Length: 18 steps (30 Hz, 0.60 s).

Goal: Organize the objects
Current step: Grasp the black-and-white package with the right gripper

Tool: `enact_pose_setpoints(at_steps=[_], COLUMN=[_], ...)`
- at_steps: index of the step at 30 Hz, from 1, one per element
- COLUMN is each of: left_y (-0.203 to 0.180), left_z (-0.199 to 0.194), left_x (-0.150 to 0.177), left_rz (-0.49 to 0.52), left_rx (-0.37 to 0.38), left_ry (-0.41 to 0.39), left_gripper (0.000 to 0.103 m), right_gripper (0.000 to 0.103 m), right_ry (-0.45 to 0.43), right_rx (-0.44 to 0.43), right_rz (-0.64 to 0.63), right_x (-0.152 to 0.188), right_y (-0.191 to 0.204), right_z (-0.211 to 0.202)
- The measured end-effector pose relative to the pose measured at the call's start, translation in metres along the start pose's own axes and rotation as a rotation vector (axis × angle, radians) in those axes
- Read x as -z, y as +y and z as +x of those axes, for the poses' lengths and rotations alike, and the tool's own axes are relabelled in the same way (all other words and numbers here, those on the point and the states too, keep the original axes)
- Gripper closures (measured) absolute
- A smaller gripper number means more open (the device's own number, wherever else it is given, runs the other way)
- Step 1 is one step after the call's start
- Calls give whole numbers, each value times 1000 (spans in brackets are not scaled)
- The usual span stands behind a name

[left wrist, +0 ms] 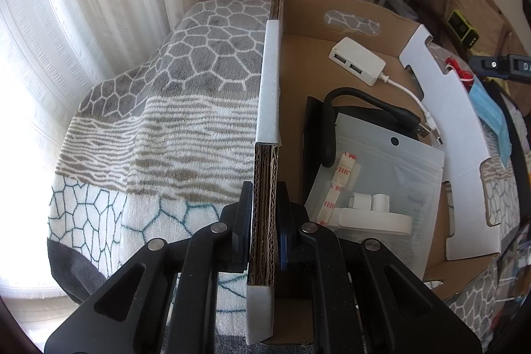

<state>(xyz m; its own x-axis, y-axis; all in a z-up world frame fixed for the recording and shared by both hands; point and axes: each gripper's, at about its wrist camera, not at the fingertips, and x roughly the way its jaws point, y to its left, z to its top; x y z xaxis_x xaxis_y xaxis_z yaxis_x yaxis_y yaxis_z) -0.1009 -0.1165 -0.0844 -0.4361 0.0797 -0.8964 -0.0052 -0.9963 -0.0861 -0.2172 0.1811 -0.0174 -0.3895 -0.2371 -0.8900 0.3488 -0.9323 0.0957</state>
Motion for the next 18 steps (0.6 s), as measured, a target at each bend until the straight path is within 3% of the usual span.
enact_pose_setpoints(at_steps=[4,18], left_y=[1,2], left_z=[0,1], left_x=[0,0], left_rz=[2,-4], left_rx=[-1,7], left_ry=[0,-2], left_gripper=[92,92], right_gripper=[44,37], right_ry=[7,8], right_rx=[-10,-76], right_rz=[41,119], right_x=[0,1], right_y=[-1,5], right_z=[18,62])
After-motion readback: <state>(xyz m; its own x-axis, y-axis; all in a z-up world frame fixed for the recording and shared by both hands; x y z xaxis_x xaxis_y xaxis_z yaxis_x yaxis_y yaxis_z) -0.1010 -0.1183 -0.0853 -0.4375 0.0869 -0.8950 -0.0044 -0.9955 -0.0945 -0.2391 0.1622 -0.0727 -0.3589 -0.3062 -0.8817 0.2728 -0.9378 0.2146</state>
